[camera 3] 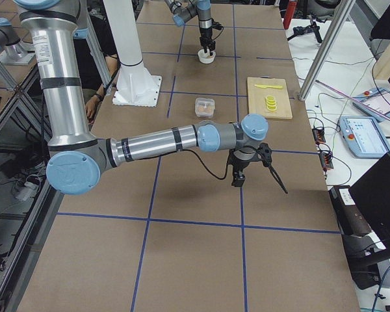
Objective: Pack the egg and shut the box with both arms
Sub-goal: 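Move the left gripper down over the white bowl to the brown egg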
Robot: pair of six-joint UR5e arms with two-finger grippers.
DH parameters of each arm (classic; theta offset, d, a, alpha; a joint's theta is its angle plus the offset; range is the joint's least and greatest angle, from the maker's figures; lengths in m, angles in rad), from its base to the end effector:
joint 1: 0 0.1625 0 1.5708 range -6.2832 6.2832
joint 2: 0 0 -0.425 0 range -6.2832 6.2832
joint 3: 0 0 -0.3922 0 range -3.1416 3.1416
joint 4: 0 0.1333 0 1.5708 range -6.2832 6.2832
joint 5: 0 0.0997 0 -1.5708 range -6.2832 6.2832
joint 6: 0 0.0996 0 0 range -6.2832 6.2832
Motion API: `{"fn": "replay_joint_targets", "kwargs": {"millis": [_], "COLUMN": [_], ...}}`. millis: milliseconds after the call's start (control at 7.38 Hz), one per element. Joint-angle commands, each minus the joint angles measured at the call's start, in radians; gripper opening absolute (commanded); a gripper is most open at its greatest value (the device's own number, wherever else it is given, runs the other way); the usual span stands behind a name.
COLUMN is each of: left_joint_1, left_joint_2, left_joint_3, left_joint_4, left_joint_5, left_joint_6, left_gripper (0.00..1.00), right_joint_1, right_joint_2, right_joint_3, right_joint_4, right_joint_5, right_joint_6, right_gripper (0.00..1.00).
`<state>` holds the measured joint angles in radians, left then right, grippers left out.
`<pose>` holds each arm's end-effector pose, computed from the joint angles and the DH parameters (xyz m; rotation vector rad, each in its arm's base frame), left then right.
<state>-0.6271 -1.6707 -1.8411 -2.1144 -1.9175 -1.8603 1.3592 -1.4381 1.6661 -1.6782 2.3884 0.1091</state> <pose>0.3814 -0.3992 0.4217 -0.1691 0.9653 -0.6859 -0.0553 -0.5460 0.5507 -0.0181 -0.8250 -0.1459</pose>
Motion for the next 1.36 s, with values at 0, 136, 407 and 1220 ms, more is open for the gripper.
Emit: {"fn": "replay_joint_targets", "kwargs": {"millis": [0,136,407,1220], "left_joint_1": [0.006,0.006,0.006,0.015], "left_joint_2": [-0.003,-0.003,-0.014,-0.021], "left_joint_3": [0.016,0.022,0.023,0.042], "left_joint_4": [0.001,-0.001,0.001,0.002], "left_joint_5": [0.000,0.000,0.000,0.000], "left_joint_6": [0.006,0.009,0.012,0.013], "left_gripper": [0.68,0.68,0.67,0.52], "right_joint_1": [0.000,0.000,0.000,0.000], "right_joint_2": [-0.001,-0.001,-0.001,-0.002], "right_joint_3": [-0.006,-0.006,-0.006,-0.008], "right_joint_4": [0.000,0.000,0.000,0.000], "right_joint_5": [-0.002,0.000,0.000,-0.002], "right_joint_6": [0.000,0.000,0.000,0.000], "right_gripper": [1.00,1.00,1.00,1.00]}}
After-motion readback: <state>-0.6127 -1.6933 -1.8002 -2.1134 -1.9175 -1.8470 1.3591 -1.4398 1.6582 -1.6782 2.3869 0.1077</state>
